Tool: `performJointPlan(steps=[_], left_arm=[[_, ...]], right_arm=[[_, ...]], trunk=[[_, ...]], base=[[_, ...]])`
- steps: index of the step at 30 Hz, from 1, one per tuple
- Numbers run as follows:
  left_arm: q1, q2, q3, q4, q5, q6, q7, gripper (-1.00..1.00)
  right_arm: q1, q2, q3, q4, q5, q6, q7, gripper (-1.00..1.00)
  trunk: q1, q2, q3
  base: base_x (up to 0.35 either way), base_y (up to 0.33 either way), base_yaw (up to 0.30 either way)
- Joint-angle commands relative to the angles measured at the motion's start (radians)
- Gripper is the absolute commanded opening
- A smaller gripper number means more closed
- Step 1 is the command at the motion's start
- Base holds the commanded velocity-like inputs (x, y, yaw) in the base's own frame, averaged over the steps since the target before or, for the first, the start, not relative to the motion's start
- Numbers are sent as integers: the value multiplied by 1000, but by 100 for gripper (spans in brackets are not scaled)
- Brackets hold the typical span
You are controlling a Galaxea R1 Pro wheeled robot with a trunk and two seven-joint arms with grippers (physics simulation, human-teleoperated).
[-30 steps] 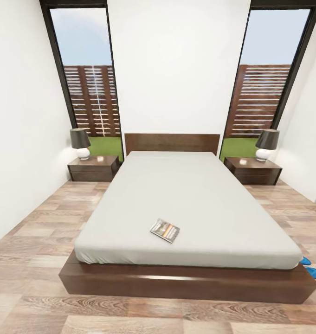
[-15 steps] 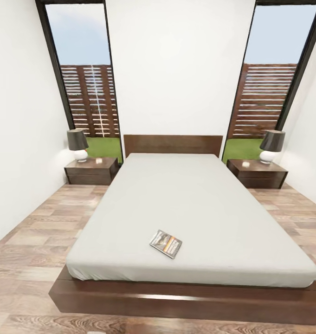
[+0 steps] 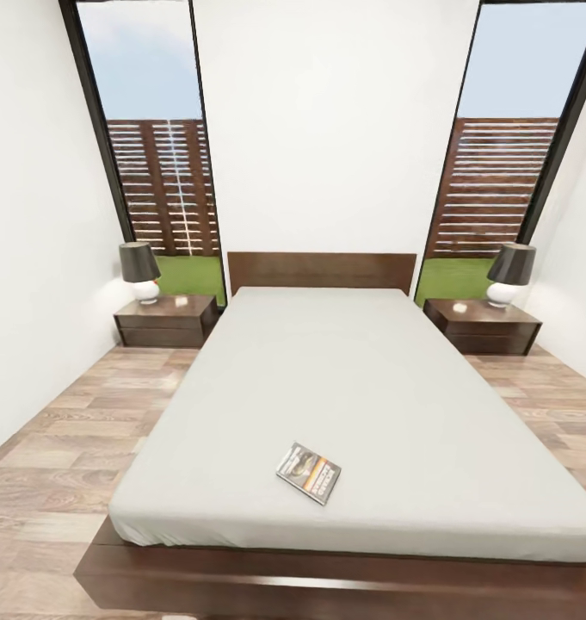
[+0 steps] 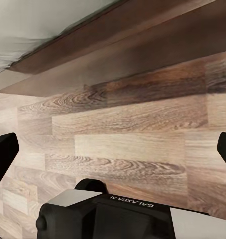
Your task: In the bedroom, move the book from the bed onto either nightstand, and place the two sandals side by side next to the bed.
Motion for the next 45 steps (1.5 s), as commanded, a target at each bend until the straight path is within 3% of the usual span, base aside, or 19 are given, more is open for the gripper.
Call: performJointPlan(steps=[1, 12, 45], left_arm=[[-1, 0, 6, 1, -11, -8, -1, 100], [-1, -1, 5, 1, -11, -6, 0, 100], [-1, -4, 4, 1, -12, -5, 0, 100]], right_arm=[[-1, 0, -6, 1, 5, -1, 3, 100], [-1, 0, -6, 1, 5, -1, 3, 100], [-1, 0, -6, 1, 5, -1, 4, 100]], trunk=[[0, -1, -1], [0, -1, -1], [-126, 230, 102]], base=[[15, 0, 0], [3, 0, 0], [0, 0, 0]])
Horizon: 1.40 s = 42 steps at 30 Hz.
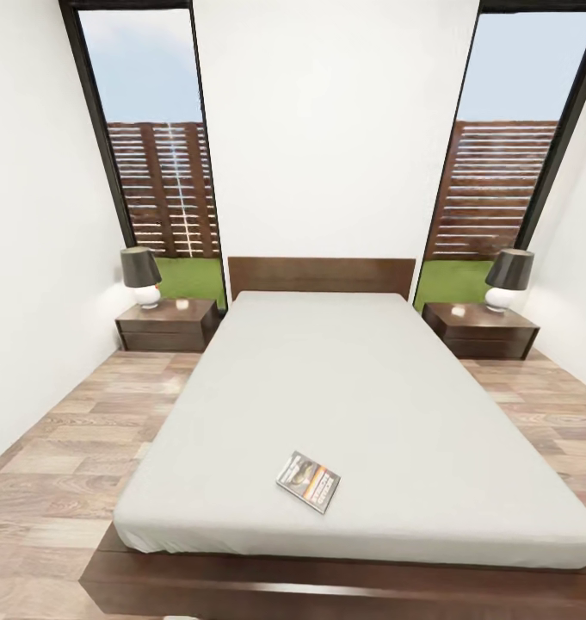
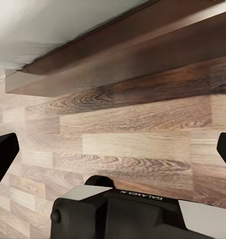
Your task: In the bedroom, move the book from the bed onto either nightstand, and place the two sandals side by side next to the bed.
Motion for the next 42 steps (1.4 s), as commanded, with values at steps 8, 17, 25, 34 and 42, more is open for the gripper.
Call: performJointPlan(steps=[8, 17, 25, 34, 42], left_arm=[[-1, 0, 6, 1, -11, -8, -1, 100], [-1, 0, 5, 1, -11, -8, -1, 100], [-1, 0, 5, 1, -11, -8, -1, 100], [-1, 0, 5, 1, -11, -9, -1, 100], [-1, 0, 5, 1, -11, -10, -1, 100]], right_arm=[[-1, 0, -6, 2, 5, -1, 3, 100], [-1, 0, -6, 3, 5, -1, 3, 100], [-1, 0, -6, 3, 5, -1, 3, 100], [-1, 0, -6, 3, 5, -1, 3, 100], [-1, 0, -6, 3, 5, -1, 3, 100]], trunk=[[-31, 56, 24], [-65, 119, 52], [-96, 175, 77], [-130, 238, 106], [-161, 294, 131]], base=[[0, 0, 0], [0, 0, 0], [0, 0, 0], [0, 0, 0], [0, 0, 0]])
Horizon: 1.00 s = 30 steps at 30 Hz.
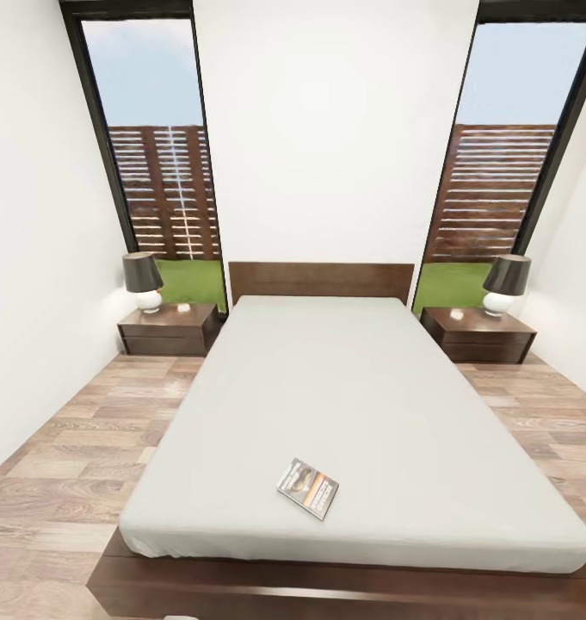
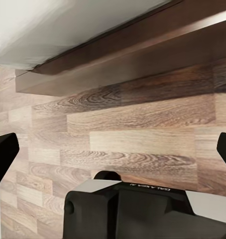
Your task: In the bedroom, move the book from the bed onto either nightstand, and place the two sandals side by side next to the bed.
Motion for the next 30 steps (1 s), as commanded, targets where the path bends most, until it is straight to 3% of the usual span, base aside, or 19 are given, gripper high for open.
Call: performJointPlan(steps=[1, 30], left_arm=[[-1, 0, 6, 1, -11, -8, -1, 100], [-1, 0, 6, 1, -11, -7, -1, 100]], right_arm=[[-1, 0, -6, 1, 5, -1, 3, 100], [-1, 0, -6, 1, 5, -1, 2, 100]], trunk=[[-4, 6, 2], [-115, 209, 93]], base=[[0, 0, 0], [0, 0, 0]])
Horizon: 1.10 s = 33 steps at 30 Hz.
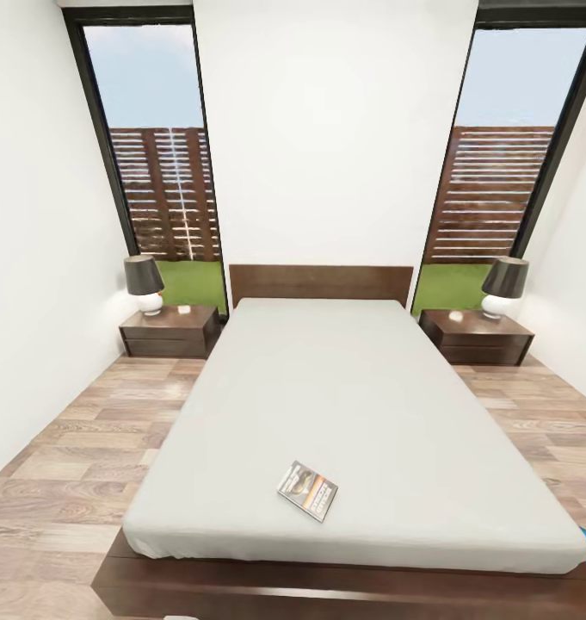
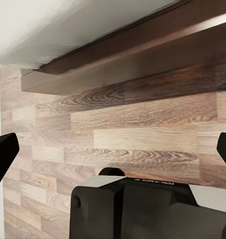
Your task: In the bedroom, move the book from the bed onto either nightstand, and place the two sandals side by side next to the bed.
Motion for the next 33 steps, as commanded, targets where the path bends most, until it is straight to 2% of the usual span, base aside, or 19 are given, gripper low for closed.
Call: performJointPlan(steps=[1, 33], left_arm=[[-1, 0, 6, 1, -11, -8, -1, 100], [-1, 0, 6, 1, -11, -8, -1, 100]], right_arm=[[-1, 0, -6, 1, 5, -1, 3, 100], [-1, 1, -6, 1, 5, -1, 3, 100]], trunk=[[-4, 6, 2], [-126, 230, 102]], base=[[0, 0, 0], [0, 0, 0]])
